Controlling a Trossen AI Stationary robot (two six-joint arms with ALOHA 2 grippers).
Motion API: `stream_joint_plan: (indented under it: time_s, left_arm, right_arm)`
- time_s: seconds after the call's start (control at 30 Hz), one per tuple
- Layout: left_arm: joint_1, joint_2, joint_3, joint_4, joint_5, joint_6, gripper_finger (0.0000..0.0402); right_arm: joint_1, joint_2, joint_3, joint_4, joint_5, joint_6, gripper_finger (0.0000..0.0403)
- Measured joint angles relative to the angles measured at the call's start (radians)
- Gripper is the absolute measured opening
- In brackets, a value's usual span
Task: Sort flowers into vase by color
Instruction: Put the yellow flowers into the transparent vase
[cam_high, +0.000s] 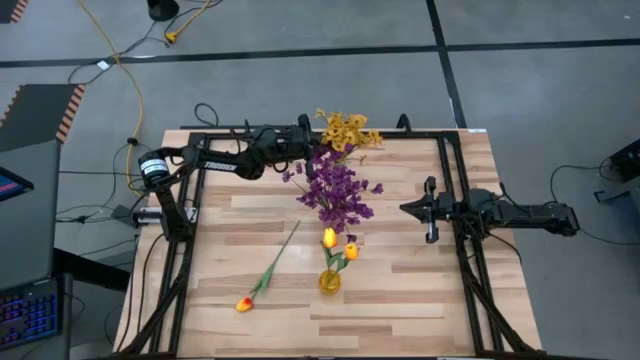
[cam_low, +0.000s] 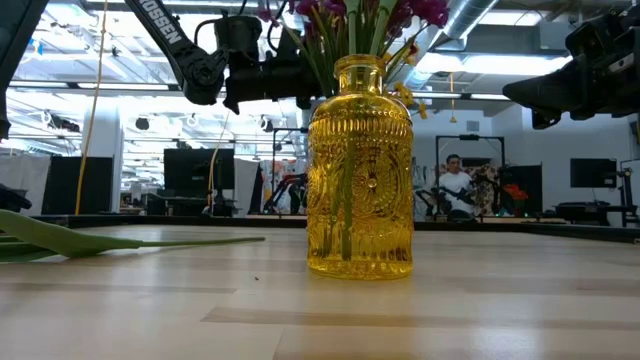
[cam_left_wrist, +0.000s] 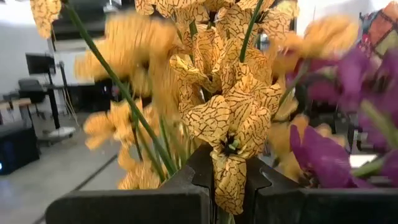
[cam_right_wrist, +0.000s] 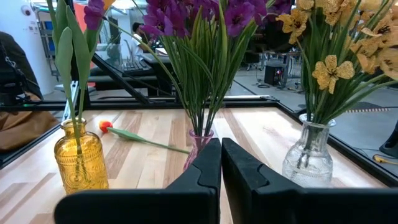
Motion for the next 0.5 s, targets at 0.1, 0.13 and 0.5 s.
stream_joint_plan:
  time_s: [0.1, 0.13, 0.5]
  left_arm:
    - [0.0, 0.0, 0.0, -0.044, 0.0, 0.0, 0.001]
    - [0.0, 0.0, 0.0, -0.056, -0.001, 0.0, 0.001]
    - [0.0, 0.0, 0.0, -0.103, -0.001, 0.006, 0.001]
  right_arm:
    - [0.0, 0.0, 0.0, 0.0, 0.0, 0.0, 0.0043]
    - [0.0, 0.0, 0.0, 0.0, 0.0, 0.0, 0.0043]
    - [0.0, 0.0, 0.0, 0.0, 0.0, 0.0, 0.0043]
